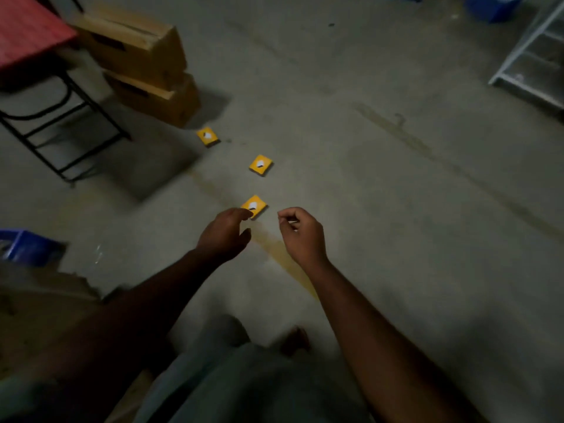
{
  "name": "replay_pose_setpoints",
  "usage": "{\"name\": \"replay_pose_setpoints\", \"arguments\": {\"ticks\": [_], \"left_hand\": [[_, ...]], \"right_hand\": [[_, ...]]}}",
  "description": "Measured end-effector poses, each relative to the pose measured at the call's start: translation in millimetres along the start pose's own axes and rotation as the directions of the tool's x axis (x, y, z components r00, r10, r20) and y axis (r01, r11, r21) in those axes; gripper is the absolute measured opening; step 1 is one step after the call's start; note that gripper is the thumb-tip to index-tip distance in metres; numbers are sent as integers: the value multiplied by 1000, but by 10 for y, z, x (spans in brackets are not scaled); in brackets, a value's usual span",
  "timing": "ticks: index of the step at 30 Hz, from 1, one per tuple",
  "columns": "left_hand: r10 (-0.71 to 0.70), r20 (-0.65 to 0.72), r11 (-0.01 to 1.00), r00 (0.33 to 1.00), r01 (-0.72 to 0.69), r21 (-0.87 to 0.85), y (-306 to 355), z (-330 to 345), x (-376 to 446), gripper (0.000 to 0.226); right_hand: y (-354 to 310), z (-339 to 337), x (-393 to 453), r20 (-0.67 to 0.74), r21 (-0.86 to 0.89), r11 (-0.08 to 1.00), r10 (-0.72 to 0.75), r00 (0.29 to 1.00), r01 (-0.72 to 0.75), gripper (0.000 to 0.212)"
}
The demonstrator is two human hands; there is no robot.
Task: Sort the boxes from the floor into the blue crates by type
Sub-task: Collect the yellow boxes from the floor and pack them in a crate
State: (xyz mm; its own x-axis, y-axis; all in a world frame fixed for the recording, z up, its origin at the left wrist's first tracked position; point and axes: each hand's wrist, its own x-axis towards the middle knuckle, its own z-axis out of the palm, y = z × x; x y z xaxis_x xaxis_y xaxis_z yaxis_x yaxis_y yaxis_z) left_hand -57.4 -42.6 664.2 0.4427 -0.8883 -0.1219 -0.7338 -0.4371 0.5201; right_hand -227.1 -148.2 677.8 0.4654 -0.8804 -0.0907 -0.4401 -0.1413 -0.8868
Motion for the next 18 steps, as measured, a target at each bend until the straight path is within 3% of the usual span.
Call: {"name": "replay_pose_setpoints", "arguments": {"ticks": [7,13,18], "left_hand": [[-133,53,991,990,133,4,-810,-175,921,42],[-119,58,991,991,122,-54,-1821,-616,1969,41],[-108,201,990,974,125,-73,-2528,-998,2701,40]], "right_hand": [[-39,820,971,130,-55,990,132,983,-126,7],[-360,1856,1880,147,-81,973,225,963,-215,9],[-507,2581,2557,150,-76,922,386,910,-378,22]]}}
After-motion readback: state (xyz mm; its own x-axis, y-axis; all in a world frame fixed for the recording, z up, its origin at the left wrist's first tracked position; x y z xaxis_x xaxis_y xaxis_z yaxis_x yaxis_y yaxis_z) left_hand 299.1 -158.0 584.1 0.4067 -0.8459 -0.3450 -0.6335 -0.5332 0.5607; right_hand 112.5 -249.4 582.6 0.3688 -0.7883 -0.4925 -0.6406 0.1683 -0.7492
